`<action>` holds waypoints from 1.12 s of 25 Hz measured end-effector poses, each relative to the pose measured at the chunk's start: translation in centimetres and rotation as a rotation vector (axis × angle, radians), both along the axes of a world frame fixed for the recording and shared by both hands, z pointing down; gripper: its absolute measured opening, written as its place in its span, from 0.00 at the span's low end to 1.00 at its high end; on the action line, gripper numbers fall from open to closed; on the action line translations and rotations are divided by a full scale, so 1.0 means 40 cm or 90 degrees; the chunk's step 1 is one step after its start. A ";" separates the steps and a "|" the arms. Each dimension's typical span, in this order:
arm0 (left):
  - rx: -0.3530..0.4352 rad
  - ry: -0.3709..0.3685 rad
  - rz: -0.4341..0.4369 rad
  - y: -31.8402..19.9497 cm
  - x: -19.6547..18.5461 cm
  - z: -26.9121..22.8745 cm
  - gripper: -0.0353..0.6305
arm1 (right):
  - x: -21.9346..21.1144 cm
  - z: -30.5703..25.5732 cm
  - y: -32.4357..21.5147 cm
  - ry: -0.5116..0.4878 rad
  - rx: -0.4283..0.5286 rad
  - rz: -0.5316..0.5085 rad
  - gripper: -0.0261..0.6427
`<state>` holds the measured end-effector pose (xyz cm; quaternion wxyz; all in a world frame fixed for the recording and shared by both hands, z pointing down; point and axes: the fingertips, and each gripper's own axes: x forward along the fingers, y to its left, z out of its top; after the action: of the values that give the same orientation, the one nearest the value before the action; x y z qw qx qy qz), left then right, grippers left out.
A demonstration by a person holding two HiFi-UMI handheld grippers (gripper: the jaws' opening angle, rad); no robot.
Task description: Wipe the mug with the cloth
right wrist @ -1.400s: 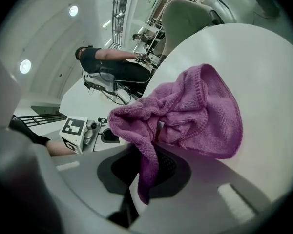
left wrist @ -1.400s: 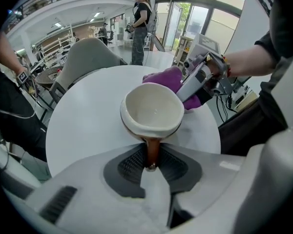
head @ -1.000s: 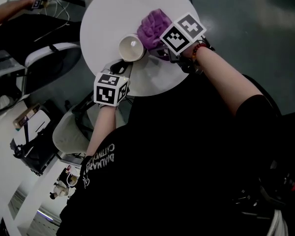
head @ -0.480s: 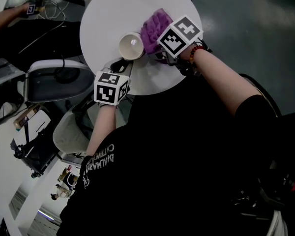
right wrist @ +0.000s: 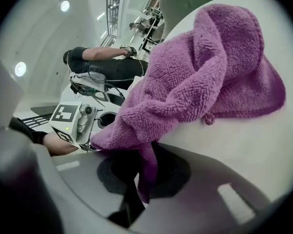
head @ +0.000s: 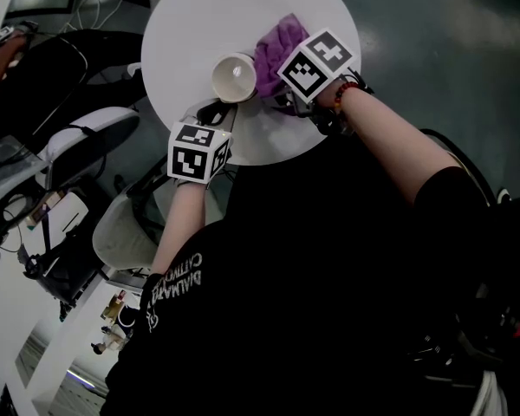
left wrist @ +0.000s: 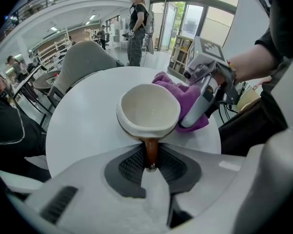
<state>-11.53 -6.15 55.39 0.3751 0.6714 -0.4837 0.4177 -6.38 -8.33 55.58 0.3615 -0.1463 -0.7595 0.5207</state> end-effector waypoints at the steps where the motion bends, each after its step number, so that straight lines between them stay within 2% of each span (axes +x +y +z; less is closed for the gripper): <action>1: -0.001 0.000 0.001 0.000 -0.001 -0.001 0.13 | -0.003 -0.001 0.005 0.001 -0.001 -0.004 0.08; 7: -0.005 0.006 0.004 -0.001 0.001 0.001 0.14 | -0.025 0.000 0.046 0.004 -0.027 -0.021 0.08; 10: -0.006 0.007 0.009 -0.002 0.004 -0.003 0.14 | -0.034 -0.007 0.062 0.001 -0.054 -0.009 0.08; 18: -0.006 0.013 0.032 0.064 0.049 -0.054 0.14 | -0.003 -0.058 0.144 0.005 -0.066 0.011 0.08; 28: -0.034 0.037 0.055 0.056 0.026 -0.042 0.14 | -0.057 -0.042 0.145 0.001 -0.098 0.055 0.09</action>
<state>-10.50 -3.92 53.71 0.3884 0.6931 -0.4319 0.4269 -8.66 -2.54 53.90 0.3268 -0.1401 -0.7226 0.5928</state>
